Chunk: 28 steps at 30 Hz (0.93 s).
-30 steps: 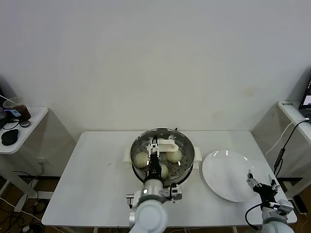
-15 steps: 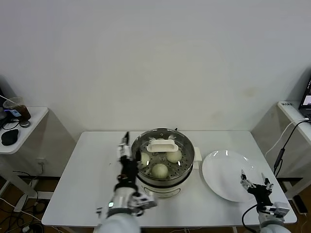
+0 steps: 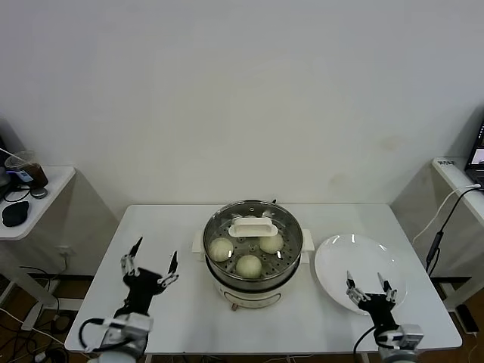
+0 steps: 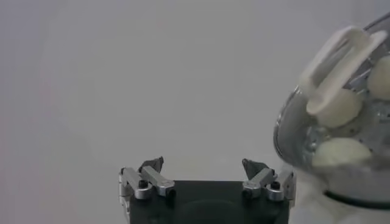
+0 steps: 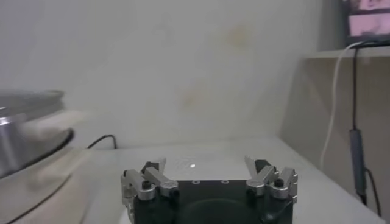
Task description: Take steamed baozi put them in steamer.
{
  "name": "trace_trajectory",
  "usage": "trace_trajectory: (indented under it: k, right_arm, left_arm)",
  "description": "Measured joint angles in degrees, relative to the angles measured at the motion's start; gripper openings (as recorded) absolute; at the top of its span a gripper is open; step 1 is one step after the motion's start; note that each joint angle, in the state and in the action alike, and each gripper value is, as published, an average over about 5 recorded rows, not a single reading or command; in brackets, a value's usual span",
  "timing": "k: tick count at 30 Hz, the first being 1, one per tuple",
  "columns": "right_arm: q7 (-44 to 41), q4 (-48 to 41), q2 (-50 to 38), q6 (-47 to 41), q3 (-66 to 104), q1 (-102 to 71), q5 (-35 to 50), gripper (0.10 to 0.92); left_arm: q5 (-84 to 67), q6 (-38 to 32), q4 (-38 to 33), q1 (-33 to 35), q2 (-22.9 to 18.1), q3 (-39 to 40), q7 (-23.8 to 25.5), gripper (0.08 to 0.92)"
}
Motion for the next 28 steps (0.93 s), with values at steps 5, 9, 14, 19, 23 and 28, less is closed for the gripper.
trace_trajectory:
  k: [5, 9, 14, 19, 23, 28]
  right_arm:
    - [0.2, 1.2, 0.2, -0.3, -0.6, -1.3, -0.8, 0.823]
    - [0.2, 2.4, 0.6, -0.5, -0.6, -2.4, -1.9, 0.823]
    - [0.2, 4.0, 0.8, -1.2, -0.5, -3.3, -3.7, 0.823]
    - [0.3, 5.1, 1.2, -1.5, -0.7, -3.9, -5.3, 0.823]
    - [0.4, 6.0, 1.3, -2.0, -0.5, -4.1, -6.3, 0.823]
    - [0.4, 7.0, 1.1, -2.7, -0.2, -4.7, -7.0, 0.823]
  left_arm:
    - [-11.2, -2.1, 2.0, 2.6, 0.1, -3.0, -0.5, 0.823]
    - [-17.1, -2.3, 2.7, 4.3, -0.4, -4.8, -0.7, 0.823]
    - [-21.6, -2.7, 2.8, 6.2, -0.9, -6.1, -0.9, 0.823]
    - [-23.9, -3.1, 2.9, 7.7, -0.8, -6.4, -1.1, 0.823]
    - [-24.7, -3.3, 3.0, 8.5, -0.9, -6.2, -1.1, 0.823]
    - [-25.4, -3.3, 2.6, 9.1, -0.9, -6.3, -0.9, 0.823]
